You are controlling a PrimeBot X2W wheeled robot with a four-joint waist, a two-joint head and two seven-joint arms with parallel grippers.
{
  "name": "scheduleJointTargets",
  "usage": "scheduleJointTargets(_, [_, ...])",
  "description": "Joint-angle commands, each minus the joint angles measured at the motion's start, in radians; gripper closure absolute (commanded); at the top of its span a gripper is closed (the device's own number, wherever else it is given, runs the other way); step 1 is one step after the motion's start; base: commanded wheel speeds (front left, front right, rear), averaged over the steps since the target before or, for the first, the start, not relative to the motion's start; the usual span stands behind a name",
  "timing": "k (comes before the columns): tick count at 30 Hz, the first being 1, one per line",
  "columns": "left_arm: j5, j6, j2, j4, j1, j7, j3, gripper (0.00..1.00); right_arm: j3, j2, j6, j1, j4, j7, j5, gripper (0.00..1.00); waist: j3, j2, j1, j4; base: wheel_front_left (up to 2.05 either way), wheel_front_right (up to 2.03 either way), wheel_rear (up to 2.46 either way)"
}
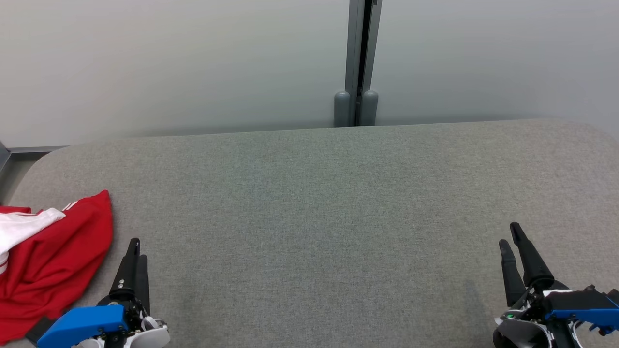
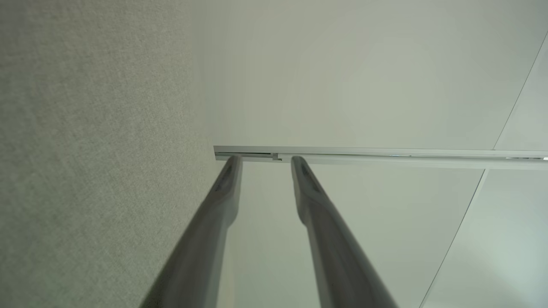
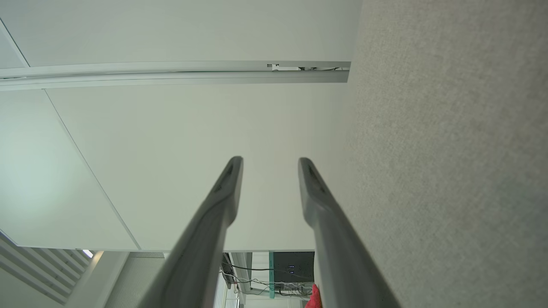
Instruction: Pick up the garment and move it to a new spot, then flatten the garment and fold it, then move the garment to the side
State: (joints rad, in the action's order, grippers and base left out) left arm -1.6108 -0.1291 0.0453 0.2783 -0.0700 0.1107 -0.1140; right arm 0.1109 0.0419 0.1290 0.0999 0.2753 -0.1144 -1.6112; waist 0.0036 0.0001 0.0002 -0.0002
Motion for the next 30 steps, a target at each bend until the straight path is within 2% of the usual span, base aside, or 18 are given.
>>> scheduleJointTargets(1, [0.011, 0.0, 0.005, -0.011, -0.022, -0.012, 0.004, 0.0, -0.005, 0.005, 0.001, 0.013, -0.016, 0.007, 0.01, 0.0, 0.0, -0.0001, -0.0001, 0.0, 0.0, 0.0, 0.0])
scheduleJointTargets(11, [0.153, 0.0, 0.011, 0.002, -0.035, -0.058, 0.007, 0.0, -0.054, 0.036, 0.001, 0.034, -0.004, 0.06, 0.098, 0.0, 0.002, -0.0001, -0.0001, 0.001, 0.0, 0.0, 0.0])
scheduleJointTargets(23, [0.437, -0.001, 0.016, 0.002, -0.037, -0.115, 0.034, 0.0, -0.069, 0.037, 0.002, 0.055, 0.015, 0.118, 0.372, 0.0, 0.006, -0.0001, -0.0001, 0.002, 0.0, 0.0, 0.0])
scheduleJointTargets(30, [0.549, -0.001, 0.026, 0.027, -0.043, -0.139, 0.054, 0.0, -0.095, 0.04, 0.002, 0.066, 0.031, 0.141, 0.481, 0.0, 0.008, -0.0001, -0.0001, 0.002, 0.0, 0.0, 0.0])
